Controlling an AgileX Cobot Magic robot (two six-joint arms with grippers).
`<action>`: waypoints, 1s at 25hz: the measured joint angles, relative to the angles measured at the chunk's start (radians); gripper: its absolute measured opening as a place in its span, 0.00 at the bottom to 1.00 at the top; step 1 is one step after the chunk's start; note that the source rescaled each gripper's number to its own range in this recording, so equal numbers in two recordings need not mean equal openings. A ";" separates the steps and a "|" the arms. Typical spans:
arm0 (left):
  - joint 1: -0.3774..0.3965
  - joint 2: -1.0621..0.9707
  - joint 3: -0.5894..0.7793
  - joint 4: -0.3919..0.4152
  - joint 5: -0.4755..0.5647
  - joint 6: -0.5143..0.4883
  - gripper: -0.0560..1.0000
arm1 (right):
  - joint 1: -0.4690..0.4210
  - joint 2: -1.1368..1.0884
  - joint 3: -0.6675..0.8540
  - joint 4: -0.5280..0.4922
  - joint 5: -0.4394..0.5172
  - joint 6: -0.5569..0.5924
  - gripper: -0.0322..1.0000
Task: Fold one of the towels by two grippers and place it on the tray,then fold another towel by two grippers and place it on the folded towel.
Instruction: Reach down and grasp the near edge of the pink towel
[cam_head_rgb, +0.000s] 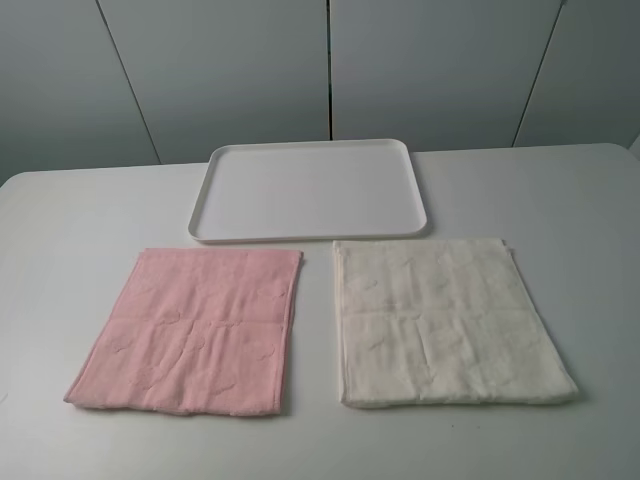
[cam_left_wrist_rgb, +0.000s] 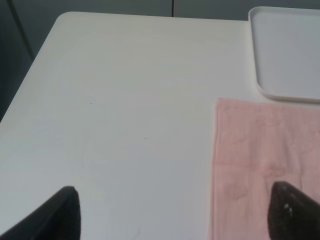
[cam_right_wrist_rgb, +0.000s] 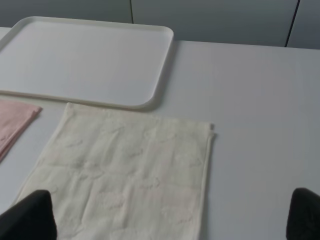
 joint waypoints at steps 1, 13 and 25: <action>0.000 0.000 0.000 0.000 0.000 0.000 0.97 | 0.000 0.000 0.000 0.000 0.000 0.000 1.00; 0.000 0.000 0.000 0.000 0.000 0.000 0.97 | 0.000 0.000 0.000 0.000 0.000 0.000 1.00; 0.000 0.000 0.000 0.000 0.000 0.000 0.97 | 0.000 0.000 0.000 0.000 0.000 0.000 1.00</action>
